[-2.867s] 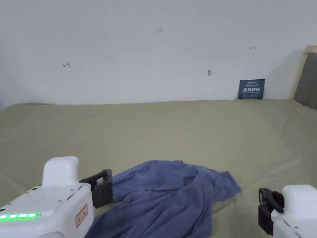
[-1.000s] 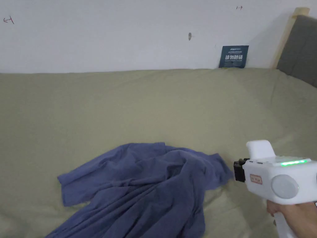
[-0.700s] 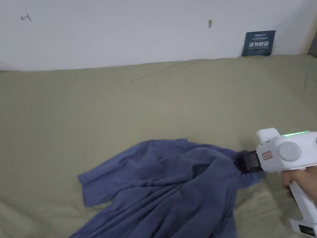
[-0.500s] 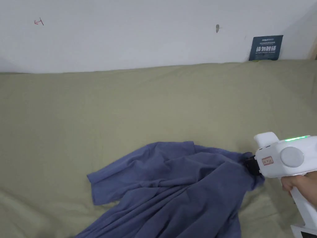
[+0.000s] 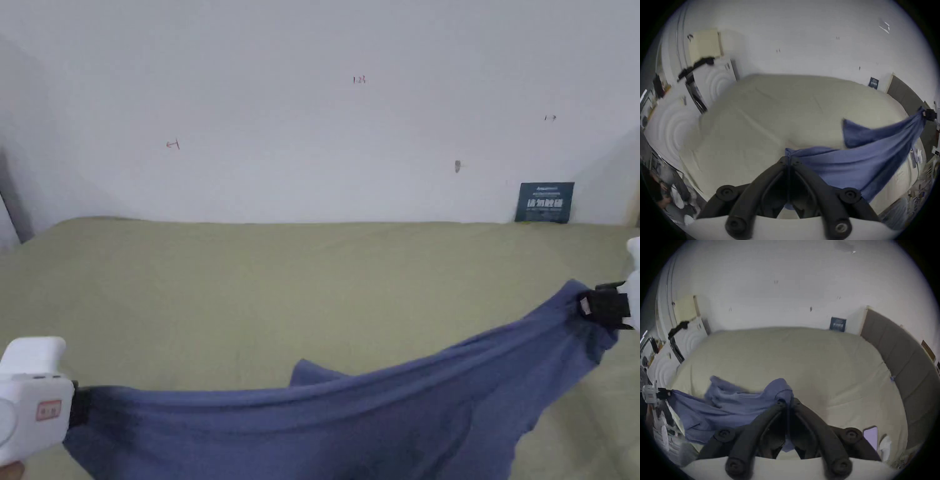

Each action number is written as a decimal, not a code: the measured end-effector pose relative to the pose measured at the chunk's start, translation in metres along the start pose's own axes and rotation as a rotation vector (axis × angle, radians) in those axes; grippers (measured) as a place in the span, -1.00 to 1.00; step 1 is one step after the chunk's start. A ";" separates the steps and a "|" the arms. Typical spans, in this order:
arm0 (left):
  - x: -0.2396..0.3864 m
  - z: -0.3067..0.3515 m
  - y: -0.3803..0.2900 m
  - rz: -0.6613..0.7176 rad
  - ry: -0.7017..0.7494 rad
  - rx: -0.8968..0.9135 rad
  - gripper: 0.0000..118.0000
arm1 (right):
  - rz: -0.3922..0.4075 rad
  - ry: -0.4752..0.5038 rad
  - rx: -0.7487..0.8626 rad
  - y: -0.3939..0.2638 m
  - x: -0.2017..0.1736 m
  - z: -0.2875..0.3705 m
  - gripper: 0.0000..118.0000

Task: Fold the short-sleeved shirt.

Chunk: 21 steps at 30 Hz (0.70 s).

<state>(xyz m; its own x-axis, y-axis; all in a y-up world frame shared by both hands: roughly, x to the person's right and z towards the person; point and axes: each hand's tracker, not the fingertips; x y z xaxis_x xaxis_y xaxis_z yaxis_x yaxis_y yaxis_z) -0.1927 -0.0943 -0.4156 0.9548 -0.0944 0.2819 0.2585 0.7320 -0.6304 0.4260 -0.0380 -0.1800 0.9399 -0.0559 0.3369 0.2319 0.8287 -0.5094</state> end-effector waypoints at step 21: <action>0.048 0.056 0.239 0.011 0.058 0.256 -1.00 | -0.015 -0.103 0.255 0.155 0.022 0.049 -0.89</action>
<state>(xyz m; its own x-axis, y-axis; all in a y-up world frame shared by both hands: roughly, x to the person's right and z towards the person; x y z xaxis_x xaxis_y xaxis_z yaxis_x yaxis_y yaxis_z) -0.0937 0.1135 -0.5121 0.9660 -0.1187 0.2297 0.2098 0.8792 -0.4278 0.4699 0.1169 -0.2127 0.9033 -0.0234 0.4283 0.1629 0.9424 -0.2920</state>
